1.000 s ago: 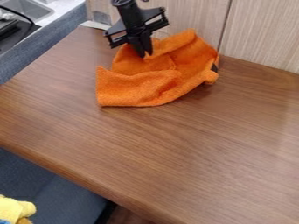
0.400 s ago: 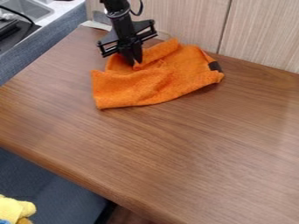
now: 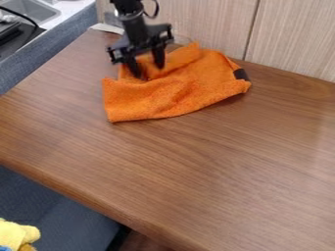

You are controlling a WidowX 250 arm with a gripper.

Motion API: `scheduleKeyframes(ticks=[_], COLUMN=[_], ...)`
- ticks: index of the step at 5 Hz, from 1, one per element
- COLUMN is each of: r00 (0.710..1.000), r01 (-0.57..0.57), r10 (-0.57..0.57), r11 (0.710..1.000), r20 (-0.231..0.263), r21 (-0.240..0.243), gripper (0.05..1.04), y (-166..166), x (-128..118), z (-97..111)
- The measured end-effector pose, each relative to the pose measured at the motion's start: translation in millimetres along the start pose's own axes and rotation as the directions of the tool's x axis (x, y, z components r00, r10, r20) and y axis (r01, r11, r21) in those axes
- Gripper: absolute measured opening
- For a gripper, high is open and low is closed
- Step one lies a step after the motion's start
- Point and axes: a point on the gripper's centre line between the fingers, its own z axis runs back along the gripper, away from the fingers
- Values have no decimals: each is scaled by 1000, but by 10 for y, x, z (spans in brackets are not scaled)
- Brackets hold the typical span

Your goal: Unfold the cloth from bottom to top

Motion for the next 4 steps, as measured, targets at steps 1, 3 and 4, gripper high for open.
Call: scheduleKeyframes(ticks=[1,3,4], r00=[999,990,990], r01=[33,58,55], r10=[-33,-59,-55], r11=[999,998,998], r20=[12,125,131], r21=[9,12,9], gripper=[1010,1002,1001], y=[2,114,118], x=[9,18,29], z=[125,656,669])
